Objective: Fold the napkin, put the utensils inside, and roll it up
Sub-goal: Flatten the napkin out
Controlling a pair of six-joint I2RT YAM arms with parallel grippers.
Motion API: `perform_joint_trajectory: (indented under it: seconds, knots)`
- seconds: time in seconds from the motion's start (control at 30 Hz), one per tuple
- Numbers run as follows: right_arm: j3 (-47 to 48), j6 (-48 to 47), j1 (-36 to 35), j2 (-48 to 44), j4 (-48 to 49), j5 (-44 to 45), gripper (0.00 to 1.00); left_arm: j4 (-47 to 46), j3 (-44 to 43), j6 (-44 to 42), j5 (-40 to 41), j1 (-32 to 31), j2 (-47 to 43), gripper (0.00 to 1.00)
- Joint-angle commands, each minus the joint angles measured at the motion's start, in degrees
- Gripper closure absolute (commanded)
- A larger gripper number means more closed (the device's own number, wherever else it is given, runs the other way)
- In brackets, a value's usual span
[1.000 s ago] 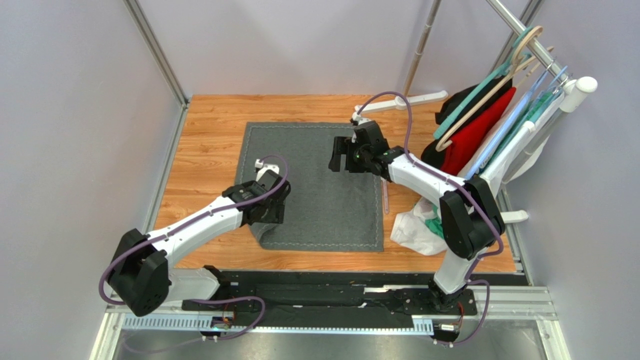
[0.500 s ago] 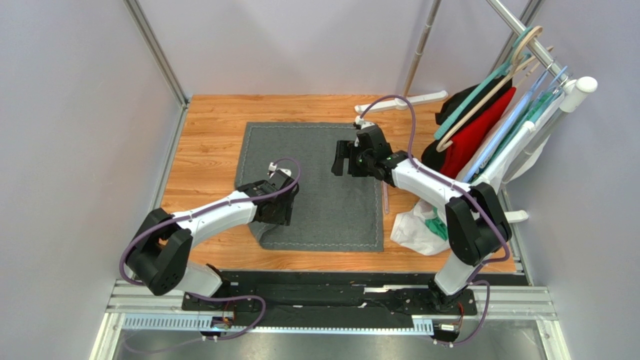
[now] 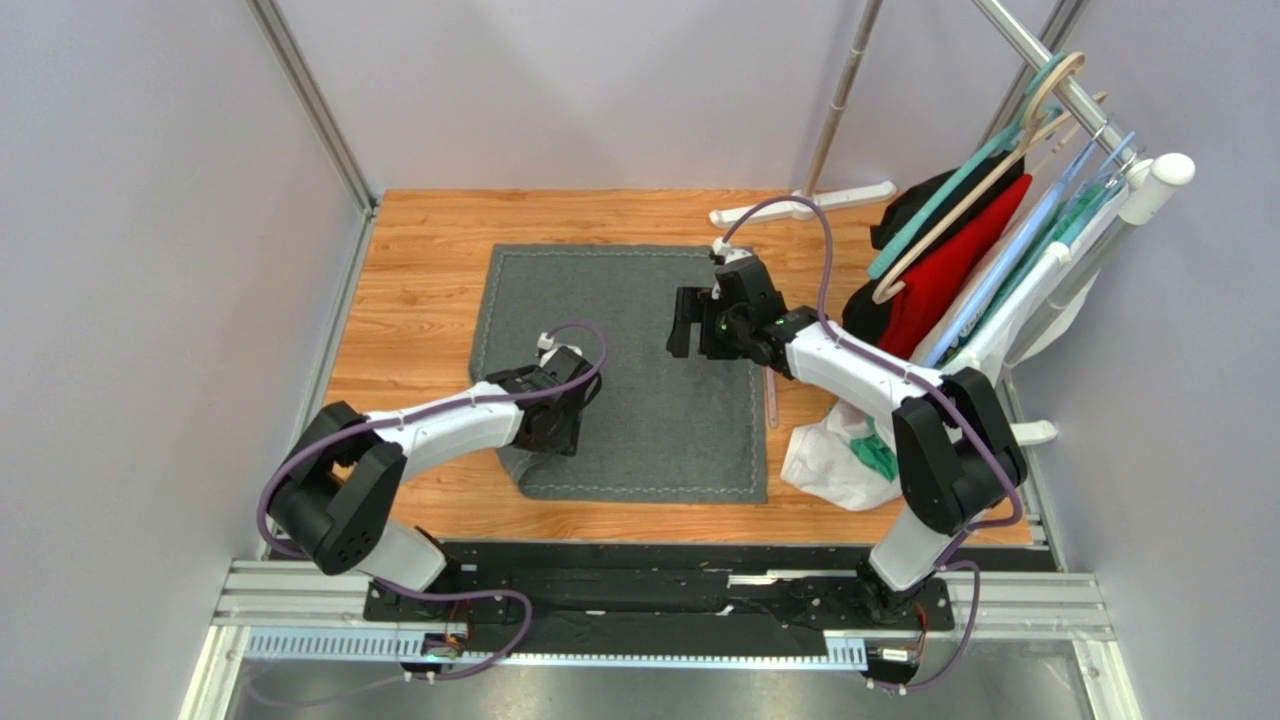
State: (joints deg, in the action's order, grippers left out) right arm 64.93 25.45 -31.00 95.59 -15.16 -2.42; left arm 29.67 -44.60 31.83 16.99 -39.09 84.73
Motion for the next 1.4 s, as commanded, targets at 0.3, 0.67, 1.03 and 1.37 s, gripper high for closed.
perform_joint_trajectory:
  seconds: [0.3,0.67,1.03,1.37]
  knots:
    - [-0.85,0.04,-0.28,-3.48,1.62,1.01,0.12,1.18,-0.49,4.28,5.32,-0.28,1.05,0.55]
    - [-0.15,-0.40,-0.28,-1.20,0.92,0.75,0.12,-1.37,2.41,4.73,2.17,-0.28,-4.04,0.55]
    - [0.46,-0.40,-0.28,3.37,-0.75,0.92,0.12,0.21,2.85,5.61,5.15,-0.28,-5.81,0.53]
    - [0.46,-0.49,-0.20,3.81,-1.10,1.10,0.12,-0.58,2.94,5.87,6.56,-0.28,-5.36,0.55]
